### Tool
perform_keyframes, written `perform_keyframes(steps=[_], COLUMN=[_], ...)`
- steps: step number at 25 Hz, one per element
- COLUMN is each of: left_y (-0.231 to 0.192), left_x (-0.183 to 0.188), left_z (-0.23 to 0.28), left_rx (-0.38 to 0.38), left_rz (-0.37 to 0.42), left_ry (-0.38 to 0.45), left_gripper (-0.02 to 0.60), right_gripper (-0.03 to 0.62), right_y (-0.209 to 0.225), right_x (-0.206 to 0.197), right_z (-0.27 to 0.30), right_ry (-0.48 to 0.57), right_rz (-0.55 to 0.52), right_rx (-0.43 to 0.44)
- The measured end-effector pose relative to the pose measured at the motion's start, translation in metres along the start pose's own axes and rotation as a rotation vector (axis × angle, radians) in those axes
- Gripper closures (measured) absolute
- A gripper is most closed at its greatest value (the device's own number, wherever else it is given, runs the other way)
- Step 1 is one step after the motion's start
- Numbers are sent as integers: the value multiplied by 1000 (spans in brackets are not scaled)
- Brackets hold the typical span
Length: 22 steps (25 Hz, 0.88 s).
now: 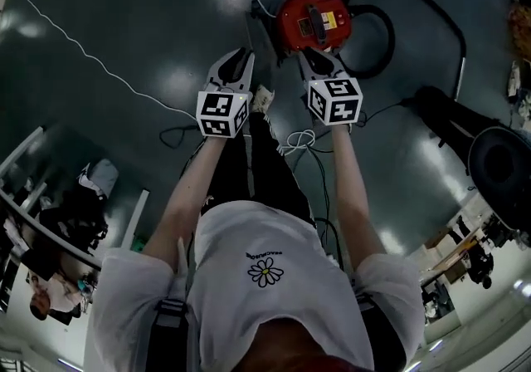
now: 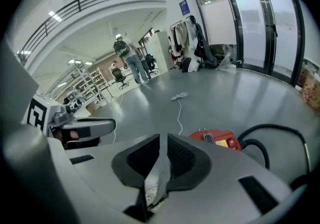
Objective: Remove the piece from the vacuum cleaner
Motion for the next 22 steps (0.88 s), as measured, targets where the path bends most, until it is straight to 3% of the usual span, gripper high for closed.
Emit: perform_keyframes(steps=[5,9,12,14,16,19,22], left_y=[-46,-65,-60,-54,-51,-56,-60], left_x=[-75,-122,-136,-141,-151,-157,-154], left_z=[82,124,139,150,160,174,188], left_rx=[55,127,118,89,95,167,200], left_rz=[-91,-157,-137,-159,-228,-355,-383], left_ry=[-161,-235,-245,-269,-319,-339,-356], left_gripper=[531,531,499,454,402,399,399], right_gripper=[583,583,583,583,583,583,583], right_y=[61,86,89,88,87,85,85], right_x=[-47,-80,-99,-99,-96,-93,-92], right_z=[108,168,188,190,191,190,190], right_ry=[-236,-407,-533,-578,-619,-685,-698], right_rz=[-33,-100,-127,-91,-55,-90,-96], right_rx=[-77,-53,-28,-14,8,24,17])
Point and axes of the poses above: the fingertips, and each gripper's own axes: z forward along the fingers, y to its right, x out of its top, the point moved 4 cm from there along -z, backward along the fingers, and after that the axes turned 4 degrees about -z, right-handed, at the moved point
